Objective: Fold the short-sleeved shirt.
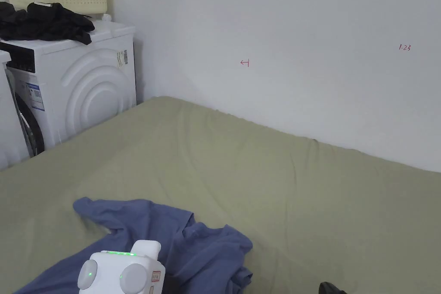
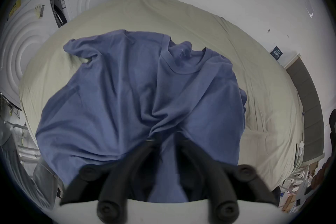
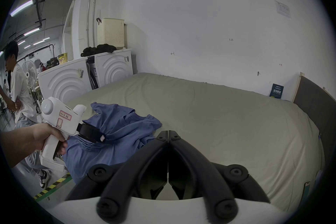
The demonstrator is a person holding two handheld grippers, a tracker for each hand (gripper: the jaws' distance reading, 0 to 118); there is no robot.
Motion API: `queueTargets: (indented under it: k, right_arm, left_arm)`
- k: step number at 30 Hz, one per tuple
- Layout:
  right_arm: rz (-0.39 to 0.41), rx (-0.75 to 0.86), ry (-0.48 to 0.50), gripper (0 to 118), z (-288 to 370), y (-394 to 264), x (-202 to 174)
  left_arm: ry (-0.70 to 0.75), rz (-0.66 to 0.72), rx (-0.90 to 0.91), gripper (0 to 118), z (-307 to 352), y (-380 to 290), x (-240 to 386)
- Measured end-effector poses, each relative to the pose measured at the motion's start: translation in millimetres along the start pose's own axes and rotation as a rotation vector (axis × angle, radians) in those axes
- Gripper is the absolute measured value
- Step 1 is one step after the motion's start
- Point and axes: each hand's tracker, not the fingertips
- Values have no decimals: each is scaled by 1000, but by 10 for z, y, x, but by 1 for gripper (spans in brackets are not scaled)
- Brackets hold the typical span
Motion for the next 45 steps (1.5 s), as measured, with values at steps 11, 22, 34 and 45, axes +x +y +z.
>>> queueTargets:
  k: [11,22,34,45]
  right_arm:
    - [19,-22,-12,0,-26,-48,19]
    - [27,-56,-22,0,-171,-113,69]
    - [43,-72,-16,0,-177,-156,62]
    - [45,-75,-6,0,-195,-160,30]
  left_arm:
    - [31,-89,80,110,-271,130,103]
    - [99,-93,-74,118,-916,3,-27]
    - [115,-102,-48,118,-884,42,27]
    - [108,-165,-12,66,-711,94,130]
